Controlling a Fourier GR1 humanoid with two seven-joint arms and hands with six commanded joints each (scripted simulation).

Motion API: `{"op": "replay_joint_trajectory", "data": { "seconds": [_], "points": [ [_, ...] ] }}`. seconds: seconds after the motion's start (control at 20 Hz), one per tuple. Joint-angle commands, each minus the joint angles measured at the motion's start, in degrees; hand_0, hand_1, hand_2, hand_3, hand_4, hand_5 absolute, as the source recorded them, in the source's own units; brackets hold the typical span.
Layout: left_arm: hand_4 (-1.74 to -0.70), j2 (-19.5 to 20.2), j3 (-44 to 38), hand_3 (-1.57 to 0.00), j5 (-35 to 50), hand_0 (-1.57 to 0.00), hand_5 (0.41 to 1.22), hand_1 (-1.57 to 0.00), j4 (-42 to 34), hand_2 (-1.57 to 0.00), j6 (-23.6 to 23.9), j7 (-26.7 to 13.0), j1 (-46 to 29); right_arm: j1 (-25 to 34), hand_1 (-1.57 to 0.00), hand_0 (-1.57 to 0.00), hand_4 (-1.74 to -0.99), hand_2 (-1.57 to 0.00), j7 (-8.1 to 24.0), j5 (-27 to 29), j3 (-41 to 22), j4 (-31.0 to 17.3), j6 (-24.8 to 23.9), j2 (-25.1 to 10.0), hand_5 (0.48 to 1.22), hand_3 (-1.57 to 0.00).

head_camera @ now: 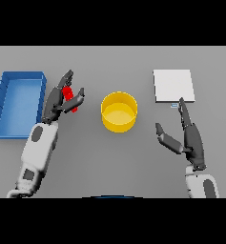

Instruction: Pick up the red beaker and tilt it to pour out 1 green nut into yellow bowl. Pick up the yellow bowl and place it on the metallic measuring scale.

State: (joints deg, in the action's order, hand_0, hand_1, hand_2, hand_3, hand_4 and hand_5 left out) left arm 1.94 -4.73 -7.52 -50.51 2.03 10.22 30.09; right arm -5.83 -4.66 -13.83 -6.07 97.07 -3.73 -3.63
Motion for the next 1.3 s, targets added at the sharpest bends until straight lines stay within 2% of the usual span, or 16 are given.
{"op": "replay_joint_trajectory", "data": {
  "seconds": [0.0,0.05,0.1,0.2,0.25,0.4,0.45,0.65,0.8,0.85,1.05,1.15,1.2,1.25],
  "points": [
    [-1.45,-0.52,-0.51,-0.29,0.53,-0.29,0.783,-0.33,0.88,-0.36,0.14,0.01,0.31,0.06,0.0,0.0,-1.258,0.0,0.24,-0.32,-0.36,0.4,-0.11,0.24,0.644,0.0],
    [-1.45,-0.86,-0.69,-0.55,0.37,-0.44,0.871,-0.48,1.12,-0.52,1.15,-0.6,0.36,-0.58,0.0,0.0,-1.257,0.0,-0.08,-0.82,-0.82,1.35,-0.45,0.56,0.645,0.0],
    [-1.5,-0.76,-0.26,-0.72,-0.4,-0.66,0.941,-0.7,0.9,-0.73,1.81,-0.53,0.32,-0.51,0.0,0.0,-1.255,0.0,0.29,-0.82,-0.66,1.34,-0.51,0.47,0.644,0.0],
    [-1.57,-0.82,0.34,-0.93,-1.64,-0.99,1.042,-1.01,2.64,-1.03,2.48,0.28,1.23,-0.59,0.0,0.0,-1.254,0.0,0.48,-0.84,-0.81,0.88,-0.38,0.61,0.645,0.0],
    [-1.6,-0.79,0.77,-0.97,-2.23,-1.11,1.078,-1.12,3.02,-1.14,2.21,0.34,1.76,-0.05,0.0,0.0,-1.252,0.0,0.87,-0.72,-0.74,0.6,-0.38,0.74,0.644,0.0],
    [-1.52,-1.14,1.23,-1.27,-2.88,-1.33,1.148,-1.34,2.39,-1.35,1.88,-1.29,1.71,-0.76,0.0,0.0,-1.259,0.0,0.58,-0.38,-0.87,1.5,-0.08,0.77,0.646,0.0],
    [-1.51,-1.27,1.16,-1.33,-3.09,-1.38,1.162,-1.39,1.85,-1.4,2.05,-1.65,1.34,-1.02,0.0,0.0,-1.257,0.0,0.74,-0.54,-0.76,0.67,-0.21,0.77,0.645,0.0],
    [-1.64,-1.44,0.04,-1.47,-0.58,-1.49,1.132,-1.5,0.23,-1.5,3.69,1.32,1.48,-1.11,0.0,0.0,-1.262,0.0,-0.39,-0.14,-0.8,1.26,-0.08,0.9,0.646,0.0],
    [-1.69,-1.37,0.34,-1.52,0.95,-1.53,1.118,-1.53,-3.3,-1.53,4.19,1.05,0.5,-1.5,0.0,0.0,-1.259,0.0,-0.82,-1.04,-1.02,0.88,-0.48,0.77,0.647,0.0],
    [-1.7,-1.21,1.22,-1.53,0.32,-1.54,1.114,-1.54,-5.1,-1.54,5.07,-0.97,0.99,-1.03,0.0,0.0,-1.259,0.0,-0.34,-1.79,-1.2,0.79,-0.94,0.85,0.649,0.0],
    [-1.72,1.67,6.54,-1.55,-3.66,-1.56,1.117,-1.56,-10.17,-1.56,4.3,-4.5,1.54,-0.91,0.0,0.0,-1.261,0.0,-0.83,-1.67,-1.02,0.74,-0.61,0.34,0.661,0.0],
    [-1.73,4.03,10.42,-1.56,-7.54,-1.56,1.124,-1.56,-11.23,-1.56,2.95,-9.81,3.18,-0.95,0.0,0.0,-1.253,0.0,-0.46,-2.13,-1.06,0.96,-0.67,0.03,0.666,0.0],
    [-1.73,4.77,11.89,-1.56,-8.76,-1.56,1.125,-1.56,-11.64,-1.56,2.33,-10.93,3.61,-1.68,0.0,0.0,-1.256,0.0,-0.89,-2.17,-1.21,1.66,-0.63,-0.01,0.671,0.0],
    [-1.73,5.33,13.08,-1.56,-9.67,-1.56,1.122,-1.56,-11.94,-1.56,1.85,-11.9,3.89,-1.41,0.0,0.0,-1.256,0.0,-0.03,-2.61,-1.31,1.67,-0.93,0.13,0.674,0.0]
  ]
}}
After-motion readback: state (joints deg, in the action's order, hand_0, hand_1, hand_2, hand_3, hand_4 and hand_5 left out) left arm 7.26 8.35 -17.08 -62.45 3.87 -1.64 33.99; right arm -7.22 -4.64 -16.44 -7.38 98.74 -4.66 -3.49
